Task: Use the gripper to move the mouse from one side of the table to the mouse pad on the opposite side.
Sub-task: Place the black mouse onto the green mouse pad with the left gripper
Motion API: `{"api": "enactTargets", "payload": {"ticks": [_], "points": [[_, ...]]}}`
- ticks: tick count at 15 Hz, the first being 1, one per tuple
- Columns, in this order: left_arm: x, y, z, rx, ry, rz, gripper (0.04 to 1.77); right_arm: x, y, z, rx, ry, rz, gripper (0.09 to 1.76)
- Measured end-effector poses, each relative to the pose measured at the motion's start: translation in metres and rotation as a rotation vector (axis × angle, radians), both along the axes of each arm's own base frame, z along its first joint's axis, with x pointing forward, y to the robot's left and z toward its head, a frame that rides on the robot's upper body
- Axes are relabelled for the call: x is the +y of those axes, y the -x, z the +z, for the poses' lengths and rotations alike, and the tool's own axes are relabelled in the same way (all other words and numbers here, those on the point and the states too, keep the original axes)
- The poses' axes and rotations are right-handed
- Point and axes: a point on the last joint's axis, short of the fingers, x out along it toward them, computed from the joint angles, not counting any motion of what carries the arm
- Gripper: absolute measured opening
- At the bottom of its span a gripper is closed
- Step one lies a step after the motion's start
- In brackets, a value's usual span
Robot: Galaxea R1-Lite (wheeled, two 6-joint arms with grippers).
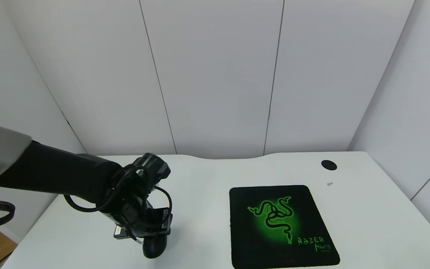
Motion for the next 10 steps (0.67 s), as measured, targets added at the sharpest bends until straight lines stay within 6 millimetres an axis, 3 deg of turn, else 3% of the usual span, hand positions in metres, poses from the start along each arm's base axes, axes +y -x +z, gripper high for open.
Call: {"api": "enactTargets", "payload": {"ticks": [6, 10], "points": [[-0.046, 0.006, 0.039, -0.048, 0.049, -0.036, 0.90, 0.000, 0.000, 0.000, 0.000, 0.000, 0.000, 1.71], [-0.079, 0.011, 0.049, -0.056, 0.080, -0.064, 0.90, 0.000, 0.000, 0.000, 0.000, 0.000, 0.000, 1.71]]}}
